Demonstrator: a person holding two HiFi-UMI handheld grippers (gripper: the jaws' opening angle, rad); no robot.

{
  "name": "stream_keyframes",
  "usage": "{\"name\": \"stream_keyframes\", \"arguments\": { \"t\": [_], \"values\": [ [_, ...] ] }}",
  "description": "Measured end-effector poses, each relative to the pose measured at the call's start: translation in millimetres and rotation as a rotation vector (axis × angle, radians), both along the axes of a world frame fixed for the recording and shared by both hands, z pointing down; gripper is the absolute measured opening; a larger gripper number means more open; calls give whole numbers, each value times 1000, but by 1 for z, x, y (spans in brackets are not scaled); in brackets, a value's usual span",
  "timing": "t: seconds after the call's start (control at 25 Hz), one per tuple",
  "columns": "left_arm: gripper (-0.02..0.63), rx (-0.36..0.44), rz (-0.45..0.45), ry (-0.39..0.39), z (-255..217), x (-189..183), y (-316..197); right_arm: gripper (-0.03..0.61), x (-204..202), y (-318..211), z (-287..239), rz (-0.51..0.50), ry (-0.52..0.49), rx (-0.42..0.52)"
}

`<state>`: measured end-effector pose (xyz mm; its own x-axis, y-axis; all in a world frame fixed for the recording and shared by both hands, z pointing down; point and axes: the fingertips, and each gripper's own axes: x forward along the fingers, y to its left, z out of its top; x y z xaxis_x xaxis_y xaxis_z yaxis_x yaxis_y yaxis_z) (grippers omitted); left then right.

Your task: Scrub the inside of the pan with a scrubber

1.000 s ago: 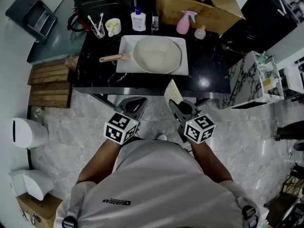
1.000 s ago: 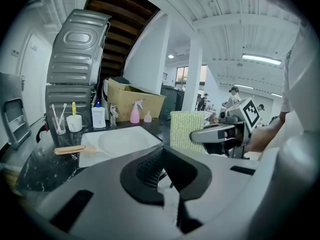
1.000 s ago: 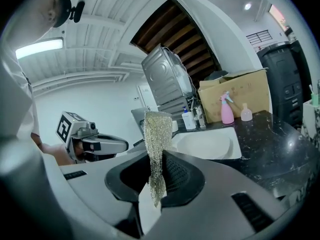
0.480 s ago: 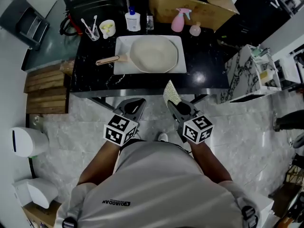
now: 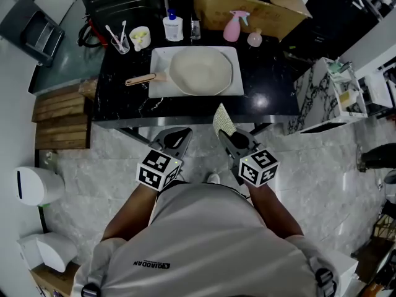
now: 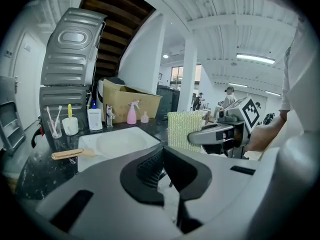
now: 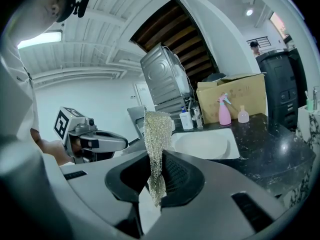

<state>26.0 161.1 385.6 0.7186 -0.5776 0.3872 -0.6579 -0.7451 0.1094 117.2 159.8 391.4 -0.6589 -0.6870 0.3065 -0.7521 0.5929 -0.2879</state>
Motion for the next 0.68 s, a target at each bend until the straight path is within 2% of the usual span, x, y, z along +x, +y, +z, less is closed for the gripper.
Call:
{"name": "stream_keyframes", "arguments": {
  "t": [0.68],
  "values": [
    [15,18,-5,1,-4,-4,0,74,-2,3,0,-2,2,-1]
  ]
}}
